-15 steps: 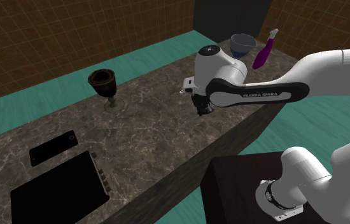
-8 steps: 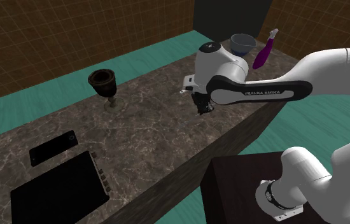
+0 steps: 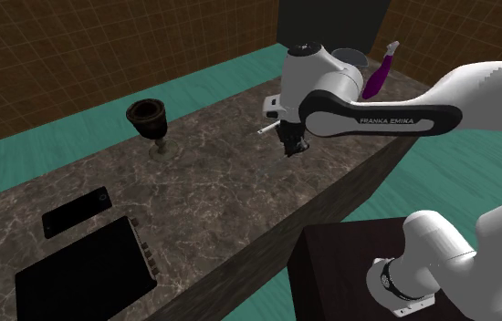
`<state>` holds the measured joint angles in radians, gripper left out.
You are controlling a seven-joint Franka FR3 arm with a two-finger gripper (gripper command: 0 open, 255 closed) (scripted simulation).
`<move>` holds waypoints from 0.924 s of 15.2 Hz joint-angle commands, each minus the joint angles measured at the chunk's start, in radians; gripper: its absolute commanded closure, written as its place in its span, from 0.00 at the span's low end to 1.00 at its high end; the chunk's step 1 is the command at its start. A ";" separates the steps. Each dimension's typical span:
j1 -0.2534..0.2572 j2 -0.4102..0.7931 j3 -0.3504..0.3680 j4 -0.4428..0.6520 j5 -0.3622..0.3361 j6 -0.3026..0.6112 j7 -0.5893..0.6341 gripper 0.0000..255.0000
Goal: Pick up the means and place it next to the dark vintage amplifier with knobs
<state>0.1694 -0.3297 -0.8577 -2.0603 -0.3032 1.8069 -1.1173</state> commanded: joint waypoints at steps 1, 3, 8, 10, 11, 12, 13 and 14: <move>0.000 -0.003 0.005 0.024 0.001 -0.027 -0.003 1.00; 0.001 -0.004 0.011 0.049 0.003 -0.053 -0.004 1.00; 0.005 -0.002 0.021 0.117 0.010 -0.119 -0.011 1.00; 0.007 0.001 0.024 0.145 0.014 -0.145 -0.014 1.00; 0.008 0.003 0.026 0.160 0.016 -0.158 -0.016 1.00; 0.009 0.005 0.027 0.174 0.018 -0.171 -0.018 1.00; 0.011 0.007 0.028 0.189 0.021 -0.184 -0.021 1.00; 0.011 0.008 0.028 0.194 0.021 -0.189 -0.021 1.00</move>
<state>0.1799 -0.3219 -0.8307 -1.8749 -0.2828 1.6271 -1.1374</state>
